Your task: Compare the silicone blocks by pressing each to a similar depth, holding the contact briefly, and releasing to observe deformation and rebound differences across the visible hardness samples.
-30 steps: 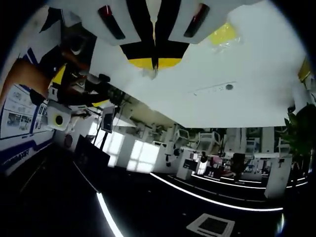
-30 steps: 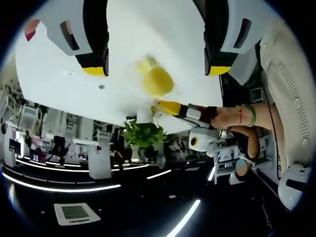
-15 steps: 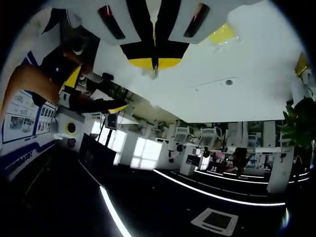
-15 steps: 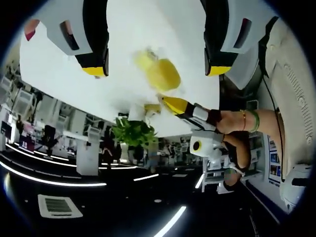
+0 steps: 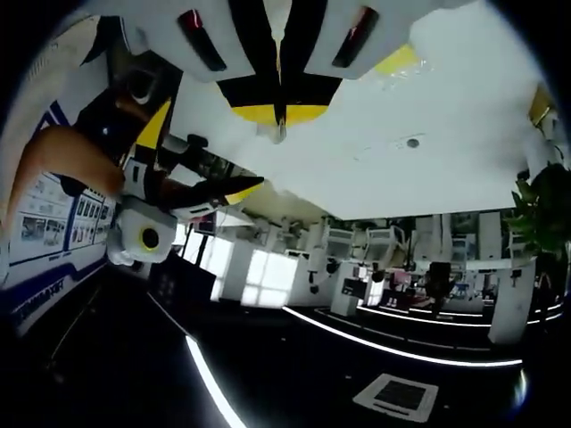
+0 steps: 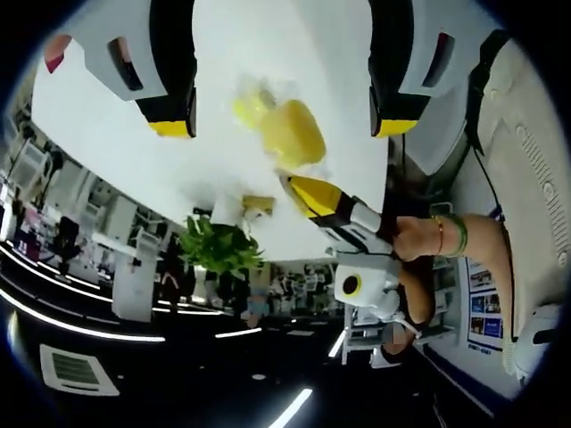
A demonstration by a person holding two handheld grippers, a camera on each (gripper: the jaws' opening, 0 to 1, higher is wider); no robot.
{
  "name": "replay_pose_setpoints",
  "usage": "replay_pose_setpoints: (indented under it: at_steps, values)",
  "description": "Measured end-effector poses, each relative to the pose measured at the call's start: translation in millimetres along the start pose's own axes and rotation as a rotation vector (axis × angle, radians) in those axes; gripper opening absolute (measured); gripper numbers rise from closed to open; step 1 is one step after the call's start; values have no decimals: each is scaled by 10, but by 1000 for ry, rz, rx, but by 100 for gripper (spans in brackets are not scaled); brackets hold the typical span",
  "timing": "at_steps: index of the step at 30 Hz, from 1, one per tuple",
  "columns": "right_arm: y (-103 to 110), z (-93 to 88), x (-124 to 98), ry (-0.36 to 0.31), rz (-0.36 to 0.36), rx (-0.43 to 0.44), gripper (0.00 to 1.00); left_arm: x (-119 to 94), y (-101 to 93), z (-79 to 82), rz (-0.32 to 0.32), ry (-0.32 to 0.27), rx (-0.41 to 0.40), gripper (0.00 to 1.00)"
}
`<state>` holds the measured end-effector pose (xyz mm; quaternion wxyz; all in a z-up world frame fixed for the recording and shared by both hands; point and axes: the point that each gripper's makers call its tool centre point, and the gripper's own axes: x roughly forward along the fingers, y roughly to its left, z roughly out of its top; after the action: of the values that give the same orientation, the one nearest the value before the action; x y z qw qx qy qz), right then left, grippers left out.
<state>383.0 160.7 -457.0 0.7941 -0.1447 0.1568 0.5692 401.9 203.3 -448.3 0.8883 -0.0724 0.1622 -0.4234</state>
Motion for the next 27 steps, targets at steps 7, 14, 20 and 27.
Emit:
replay_pose_setpoints:
  at_steps: [7, 14, 20, 27]
  values:
    - [-25, -67, 204, 50, 57, -10, 74, 14, 42, 31, -6, 8, 6, 0]
    - [-87, -115, 348, 85, 100, -12, 74, 47, 56, 50, -17, 17, 11, 0]
    - [-102, -160, 459, 113, 134, -16, 72, 78, 48, 53, -24, 22, 12, 0]
    - [-107, -257, 614, 151, 172, -9, 72, 116, 42, 36, -32, 29, 16, 0]
